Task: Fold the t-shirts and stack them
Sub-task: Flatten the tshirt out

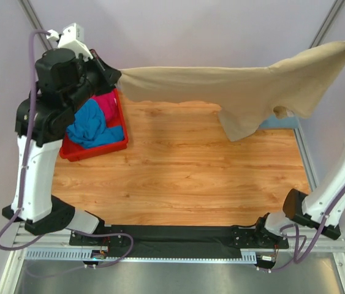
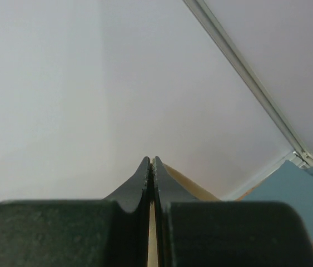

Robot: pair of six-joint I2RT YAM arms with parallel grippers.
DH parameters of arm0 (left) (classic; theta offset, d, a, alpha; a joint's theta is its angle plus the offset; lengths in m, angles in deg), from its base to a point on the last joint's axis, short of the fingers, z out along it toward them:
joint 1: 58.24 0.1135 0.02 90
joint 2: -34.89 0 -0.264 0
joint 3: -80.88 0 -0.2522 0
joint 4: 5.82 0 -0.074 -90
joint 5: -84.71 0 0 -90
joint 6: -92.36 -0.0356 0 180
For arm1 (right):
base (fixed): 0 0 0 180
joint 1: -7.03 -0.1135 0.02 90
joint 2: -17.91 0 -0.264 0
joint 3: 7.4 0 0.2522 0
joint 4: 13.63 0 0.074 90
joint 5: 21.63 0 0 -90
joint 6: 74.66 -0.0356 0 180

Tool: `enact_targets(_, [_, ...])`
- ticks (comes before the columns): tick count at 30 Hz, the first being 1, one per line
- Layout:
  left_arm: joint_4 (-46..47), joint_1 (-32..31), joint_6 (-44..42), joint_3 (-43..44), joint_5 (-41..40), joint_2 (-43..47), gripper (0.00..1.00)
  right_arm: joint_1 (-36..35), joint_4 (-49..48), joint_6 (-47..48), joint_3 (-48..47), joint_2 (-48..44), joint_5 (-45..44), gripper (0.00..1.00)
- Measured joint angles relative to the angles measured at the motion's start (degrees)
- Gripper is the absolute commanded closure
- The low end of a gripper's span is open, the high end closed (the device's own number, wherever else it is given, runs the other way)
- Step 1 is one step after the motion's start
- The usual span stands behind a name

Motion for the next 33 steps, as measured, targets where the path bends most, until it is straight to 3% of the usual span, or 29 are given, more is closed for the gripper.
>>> enact_targets(6, [-0.11,-9.22,-1.33,-0.07,-0.09,6.43,1.0,0.07,2.97,2.4,0.24,-10.86,-7.28,1.0])
enact_targets(14, [-10.08,-10.21,1.07,2.32,-0.07,9.66,1.0,-0.52,6.36,7.15,0.17,-24.85,-23.8,1.0])
enact_targets(17, [-13.29,-10.78,2.36,2.32,1.14,9.81,1.0,-4.0,5.86,8.87,0.07,-27.54,-29.46,1.0])
enact_targets(22, [-16.7,-11.17,3.93,2.32,-0.24,9.4,1.0,-17.35,1.64,14.08,1.95,-28.5,-39.26,1.0])
enact_targets(26, [-16.22,-11.3,4.2,-1.03,-4.09,9.16,1.0,-24.96,-4.13,20.7,8.96,-27.54,-45.75,1.0])
enact_targets(33, [-9.53,-5.92,4.11,-21.66,-9.33,7.17,1.0,-25.27,-13.25,25.44,35.5,-23.8,-43.5,1.0])
